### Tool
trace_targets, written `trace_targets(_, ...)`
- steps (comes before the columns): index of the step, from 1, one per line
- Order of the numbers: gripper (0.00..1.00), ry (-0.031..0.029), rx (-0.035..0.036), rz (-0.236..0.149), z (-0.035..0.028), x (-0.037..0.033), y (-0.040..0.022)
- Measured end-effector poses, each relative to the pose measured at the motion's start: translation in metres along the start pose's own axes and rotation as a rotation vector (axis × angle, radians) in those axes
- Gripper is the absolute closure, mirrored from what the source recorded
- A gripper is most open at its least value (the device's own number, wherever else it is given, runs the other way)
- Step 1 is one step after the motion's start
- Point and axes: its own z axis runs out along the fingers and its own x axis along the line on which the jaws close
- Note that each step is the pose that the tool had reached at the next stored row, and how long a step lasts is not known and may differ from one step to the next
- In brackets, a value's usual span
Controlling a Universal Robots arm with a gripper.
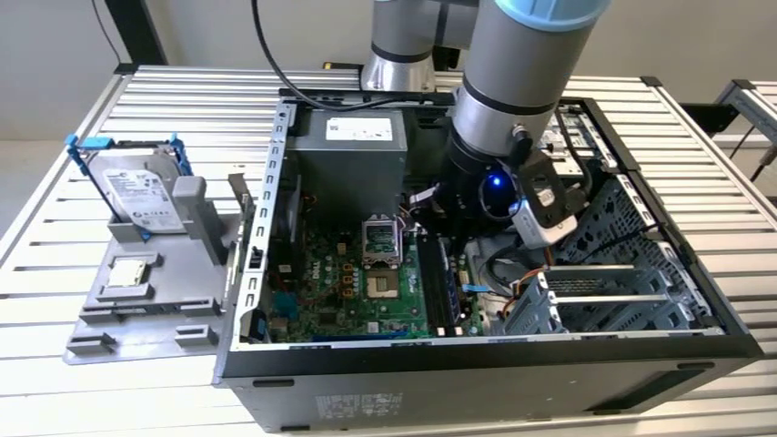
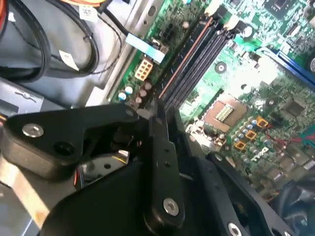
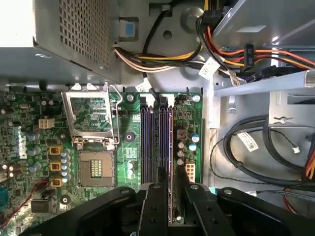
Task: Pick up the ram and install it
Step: 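Insert the ram into the slot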
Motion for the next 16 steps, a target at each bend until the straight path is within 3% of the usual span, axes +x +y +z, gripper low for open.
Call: trace_targets(16, 1.00, 0.0000, 0.0035, 0.000, 0.0000, 0.0000, 0.0000)
